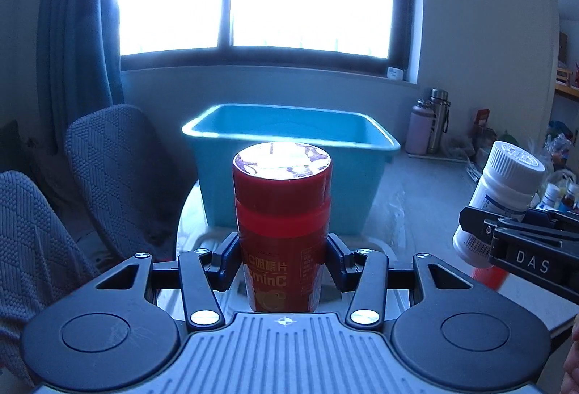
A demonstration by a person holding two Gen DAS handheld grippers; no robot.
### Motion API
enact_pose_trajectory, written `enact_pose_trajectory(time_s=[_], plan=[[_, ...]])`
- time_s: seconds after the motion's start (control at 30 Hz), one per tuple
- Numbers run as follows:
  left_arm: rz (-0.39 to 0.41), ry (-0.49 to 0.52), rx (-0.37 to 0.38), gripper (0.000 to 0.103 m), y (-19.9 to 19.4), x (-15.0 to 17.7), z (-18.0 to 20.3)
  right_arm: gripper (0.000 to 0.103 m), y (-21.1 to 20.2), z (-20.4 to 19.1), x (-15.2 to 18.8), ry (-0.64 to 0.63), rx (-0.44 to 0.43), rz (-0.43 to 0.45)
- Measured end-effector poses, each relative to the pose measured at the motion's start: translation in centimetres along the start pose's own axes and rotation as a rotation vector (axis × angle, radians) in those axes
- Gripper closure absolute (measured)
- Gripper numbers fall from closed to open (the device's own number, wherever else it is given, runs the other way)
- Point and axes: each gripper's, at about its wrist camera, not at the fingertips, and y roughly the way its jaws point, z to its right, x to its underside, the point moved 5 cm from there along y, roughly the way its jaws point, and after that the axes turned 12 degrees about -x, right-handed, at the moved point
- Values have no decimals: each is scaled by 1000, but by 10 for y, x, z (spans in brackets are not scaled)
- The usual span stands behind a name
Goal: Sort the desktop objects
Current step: 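Carry white pill bottle in right tool while left tool carries red bottle to teal bin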
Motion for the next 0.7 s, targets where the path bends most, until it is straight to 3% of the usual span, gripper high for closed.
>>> enact_pose_trajectory(time_s=[0.47,0.7], plan=[[79,12,-13,53,84,-114,-6,56,92,6,-88,-24,-31,66],[48,18,3,53,146,-153,-8,56,146,6,-114,-14,-22,60]])
